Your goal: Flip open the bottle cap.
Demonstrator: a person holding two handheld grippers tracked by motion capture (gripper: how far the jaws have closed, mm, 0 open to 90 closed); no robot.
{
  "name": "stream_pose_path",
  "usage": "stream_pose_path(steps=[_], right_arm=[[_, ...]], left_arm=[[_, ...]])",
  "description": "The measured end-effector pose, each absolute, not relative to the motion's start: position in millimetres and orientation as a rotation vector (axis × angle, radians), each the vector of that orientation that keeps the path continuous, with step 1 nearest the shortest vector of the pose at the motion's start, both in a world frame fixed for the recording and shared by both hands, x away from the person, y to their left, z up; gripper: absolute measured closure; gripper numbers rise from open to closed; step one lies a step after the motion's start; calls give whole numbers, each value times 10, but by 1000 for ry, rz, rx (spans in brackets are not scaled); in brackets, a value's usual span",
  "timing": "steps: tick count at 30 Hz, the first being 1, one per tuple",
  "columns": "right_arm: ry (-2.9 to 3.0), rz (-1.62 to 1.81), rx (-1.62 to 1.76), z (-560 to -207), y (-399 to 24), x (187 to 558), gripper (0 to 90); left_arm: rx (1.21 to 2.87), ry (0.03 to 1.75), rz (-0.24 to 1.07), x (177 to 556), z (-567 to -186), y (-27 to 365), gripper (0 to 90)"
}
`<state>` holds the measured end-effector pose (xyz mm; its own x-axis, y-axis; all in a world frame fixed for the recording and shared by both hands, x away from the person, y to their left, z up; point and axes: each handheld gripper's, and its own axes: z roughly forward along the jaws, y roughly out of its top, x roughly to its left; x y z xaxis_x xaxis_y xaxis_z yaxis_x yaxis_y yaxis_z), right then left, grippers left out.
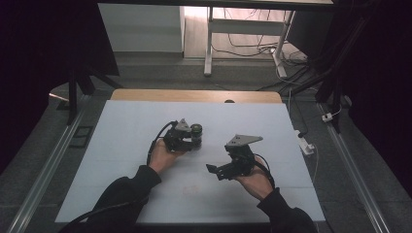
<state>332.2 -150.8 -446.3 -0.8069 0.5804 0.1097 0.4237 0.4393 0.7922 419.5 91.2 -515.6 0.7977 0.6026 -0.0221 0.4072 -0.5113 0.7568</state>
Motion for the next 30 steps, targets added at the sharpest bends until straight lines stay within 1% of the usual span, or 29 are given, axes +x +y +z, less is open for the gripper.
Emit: stream_pose_path(steps=[22, 26, 27, 28, 30], right_arm=[[2518, 1235, 878, -4549, -1145, 3724, 1], [2525, 1232, 851, -4562, -1142, 3761, 120], [2530, 1236, 845, -4560, -1146, 3778, 214], [2530, 1236, 845, -4560, -1146, 3778, 214], [2533, 1239, 842, -4554, -1150, 3798, 300]], left_arm=[[2180, 742, 311, 4196, -5162, 913, 540], [2181, 741, 309, 4198, -5162, 913, 541], [2181, 741, 308, 4198, -5162, 913, 540], [2181, 741, 309, 4198, -5162, 913, 540], [2183, 739, 308, 4200, -5162, 915, 541]])
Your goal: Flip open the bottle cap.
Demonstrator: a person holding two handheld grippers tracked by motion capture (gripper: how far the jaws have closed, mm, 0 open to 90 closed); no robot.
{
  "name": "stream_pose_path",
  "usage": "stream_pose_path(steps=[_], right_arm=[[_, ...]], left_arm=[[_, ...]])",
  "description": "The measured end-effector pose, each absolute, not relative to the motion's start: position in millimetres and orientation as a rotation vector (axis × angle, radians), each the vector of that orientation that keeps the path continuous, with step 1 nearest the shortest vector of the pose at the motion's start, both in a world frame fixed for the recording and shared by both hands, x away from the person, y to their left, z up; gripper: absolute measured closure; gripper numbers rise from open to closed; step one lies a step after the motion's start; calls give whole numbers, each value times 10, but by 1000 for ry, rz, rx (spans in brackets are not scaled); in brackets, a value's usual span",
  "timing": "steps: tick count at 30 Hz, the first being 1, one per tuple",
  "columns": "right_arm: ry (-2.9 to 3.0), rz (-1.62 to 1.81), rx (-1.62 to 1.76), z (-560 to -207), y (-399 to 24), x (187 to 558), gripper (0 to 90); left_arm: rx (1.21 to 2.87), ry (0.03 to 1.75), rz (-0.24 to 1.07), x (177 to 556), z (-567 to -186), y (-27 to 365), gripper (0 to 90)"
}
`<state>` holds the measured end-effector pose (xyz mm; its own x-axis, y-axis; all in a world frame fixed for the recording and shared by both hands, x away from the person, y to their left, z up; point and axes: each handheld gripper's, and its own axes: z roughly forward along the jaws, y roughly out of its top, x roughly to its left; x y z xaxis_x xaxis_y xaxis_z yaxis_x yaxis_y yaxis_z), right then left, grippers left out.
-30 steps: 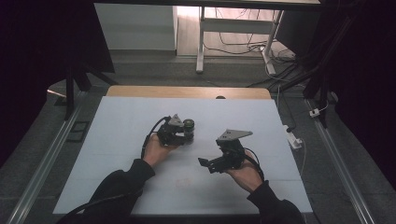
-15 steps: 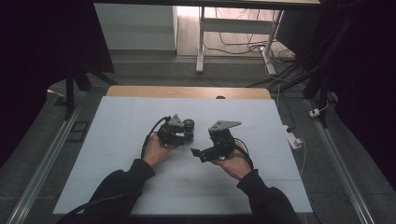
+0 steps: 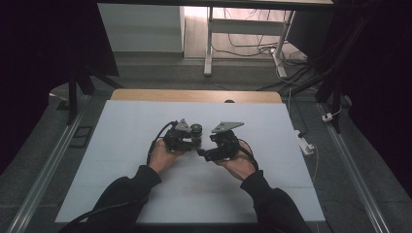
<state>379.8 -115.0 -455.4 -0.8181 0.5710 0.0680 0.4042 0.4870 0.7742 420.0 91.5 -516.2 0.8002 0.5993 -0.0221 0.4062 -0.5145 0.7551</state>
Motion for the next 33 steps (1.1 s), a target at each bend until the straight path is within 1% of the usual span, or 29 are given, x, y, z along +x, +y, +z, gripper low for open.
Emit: stream_pose_path(steps=[8, 13, 14, 16, 27, 33], right_arm=[[2568, 1227, 820, -4569, -1109, 3922, 672], [2571, 1232, 807, -4590, -1071, 3987, 877], [2568, 1232, 808, -4593, -1064, 3998, 893], [2564, 1230, 814, -4602, -1048, 4025, 895], [2562, 1236, 854, -4669, -992, 4120, 896], [2551, 1252, 845, -4624, -984, 4106, 896]], left_arm=[[2184, 738, 307, 4200, -5163, 916, 540], [2185, 740, 308, 4200, -5162, 914, 541], [2185, 741, 308, 4200, -5162, 913, 541], [2189, 739, 308, 4200, -5161, 915, 540], [2187, 742, 305, 4202, -5163, 916, 541], [2189, 742, 308, 4200, -5163, 913, 541]])
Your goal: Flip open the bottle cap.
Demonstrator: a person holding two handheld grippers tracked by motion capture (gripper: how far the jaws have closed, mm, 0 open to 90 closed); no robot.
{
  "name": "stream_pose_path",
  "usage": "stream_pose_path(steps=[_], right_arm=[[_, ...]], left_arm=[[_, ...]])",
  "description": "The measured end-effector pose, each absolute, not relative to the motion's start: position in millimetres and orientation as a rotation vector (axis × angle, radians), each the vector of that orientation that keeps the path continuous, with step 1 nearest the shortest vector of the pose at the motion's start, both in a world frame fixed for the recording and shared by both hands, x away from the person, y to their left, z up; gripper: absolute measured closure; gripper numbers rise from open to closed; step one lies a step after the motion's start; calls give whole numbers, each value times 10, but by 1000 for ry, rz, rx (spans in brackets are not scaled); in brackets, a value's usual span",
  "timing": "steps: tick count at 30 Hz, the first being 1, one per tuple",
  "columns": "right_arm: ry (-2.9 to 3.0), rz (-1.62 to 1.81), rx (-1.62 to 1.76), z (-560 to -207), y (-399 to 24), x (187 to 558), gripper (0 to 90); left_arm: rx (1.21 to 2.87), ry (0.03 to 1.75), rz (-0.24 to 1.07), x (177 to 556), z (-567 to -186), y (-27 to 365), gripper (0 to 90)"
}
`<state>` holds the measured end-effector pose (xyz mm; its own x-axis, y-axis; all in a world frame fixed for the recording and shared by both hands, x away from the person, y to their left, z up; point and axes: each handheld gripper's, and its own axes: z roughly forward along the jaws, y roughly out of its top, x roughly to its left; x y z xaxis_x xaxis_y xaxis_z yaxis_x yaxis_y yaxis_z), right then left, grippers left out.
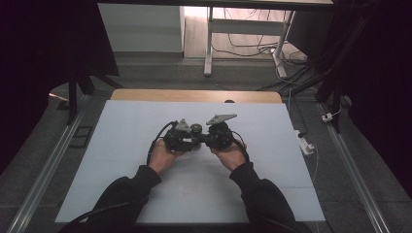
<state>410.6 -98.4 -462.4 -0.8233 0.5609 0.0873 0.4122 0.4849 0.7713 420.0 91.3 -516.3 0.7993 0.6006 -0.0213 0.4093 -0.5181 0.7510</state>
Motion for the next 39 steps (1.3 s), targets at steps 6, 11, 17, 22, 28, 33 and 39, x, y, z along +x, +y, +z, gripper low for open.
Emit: stream_pose_path(steps=[6, 11, 17, 22, 28, 33, 39], right_arm=[[2555, 1246, 843, -4612, -979, 4104, 897], [2547, 1261, 835, -4575, -971, 4083, 897], [2538, 1283, 848, -4530, -955, 4114, 897], [2536, 1275, 837, -4503, -933, 4125, 897], [2530, 1278, 836, -4463, -921, 4146, 897], [2525, 1280, 838, -4424, -919, 4171, 897], [2517, 1276, 843, -4400, -915, 4205, 897]], left_arm=[[2190, 742, 309, 4199, -5163, 913, 541], [2191, 742, 313, 4197, -5164, 908, 541], [2193, 742, 314, 4196, -5164, 907, 541], [2193, 744, 317, 4193, -5165, 903, 540], [2198, 740, 320, 4193, -5166, 904, 540], [2199, 739, 320, 4193, -5167, 904, 540], [2199, 739, 321, 4191, -5170, 904, 540]])
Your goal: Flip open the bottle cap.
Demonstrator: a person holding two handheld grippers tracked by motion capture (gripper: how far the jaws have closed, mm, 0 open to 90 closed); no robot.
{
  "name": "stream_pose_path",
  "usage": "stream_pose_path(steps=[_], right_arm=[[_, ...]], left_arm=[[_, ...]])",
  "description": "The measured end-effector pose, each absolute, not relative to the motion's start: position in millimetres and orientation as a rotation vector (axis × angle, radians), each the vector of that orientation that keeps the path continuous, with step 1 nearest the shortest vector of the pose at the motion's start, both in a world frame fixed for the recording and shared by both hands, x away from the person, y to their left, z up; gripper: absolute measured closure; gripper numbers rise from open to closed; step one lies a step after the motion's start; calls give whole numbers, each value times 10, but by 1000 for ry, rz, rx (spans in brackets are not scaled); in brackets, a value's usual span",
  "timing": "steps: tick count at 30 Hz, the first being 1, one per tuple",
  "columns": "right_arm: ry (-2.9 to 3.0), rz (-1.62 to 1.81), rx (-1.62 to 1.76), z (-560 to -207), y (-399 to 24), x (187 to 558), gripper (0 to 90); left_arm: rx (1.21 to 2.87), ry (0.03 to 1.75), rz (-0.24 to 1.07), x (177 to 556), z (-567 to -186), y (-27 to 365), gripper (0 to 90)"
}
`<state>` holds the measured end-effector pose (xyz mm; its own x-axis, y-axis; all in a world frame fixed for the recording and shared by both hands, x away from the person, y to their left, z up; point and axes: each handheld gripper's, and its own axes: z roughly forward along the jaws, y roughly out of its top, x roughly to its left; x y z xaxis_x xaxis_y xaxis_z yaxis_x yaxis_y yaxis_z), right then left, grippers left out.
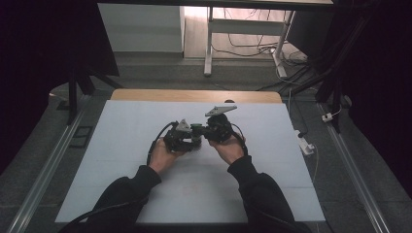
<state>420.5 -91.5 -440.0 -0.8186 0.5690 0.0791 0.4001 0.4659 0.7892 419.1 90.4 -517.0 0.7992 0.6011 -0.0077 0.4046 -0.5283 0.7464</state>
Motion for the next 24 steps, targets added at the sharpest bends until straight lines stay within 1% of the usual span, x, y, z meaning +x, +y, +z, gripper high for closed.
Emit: stream_pose_path(steps=[24], right_arm=[[2454, 1297, 935, -4371, -968, 4464, 897]], left_arm=[[2204, 737, 332, 4185, -5180, 898, 538]])
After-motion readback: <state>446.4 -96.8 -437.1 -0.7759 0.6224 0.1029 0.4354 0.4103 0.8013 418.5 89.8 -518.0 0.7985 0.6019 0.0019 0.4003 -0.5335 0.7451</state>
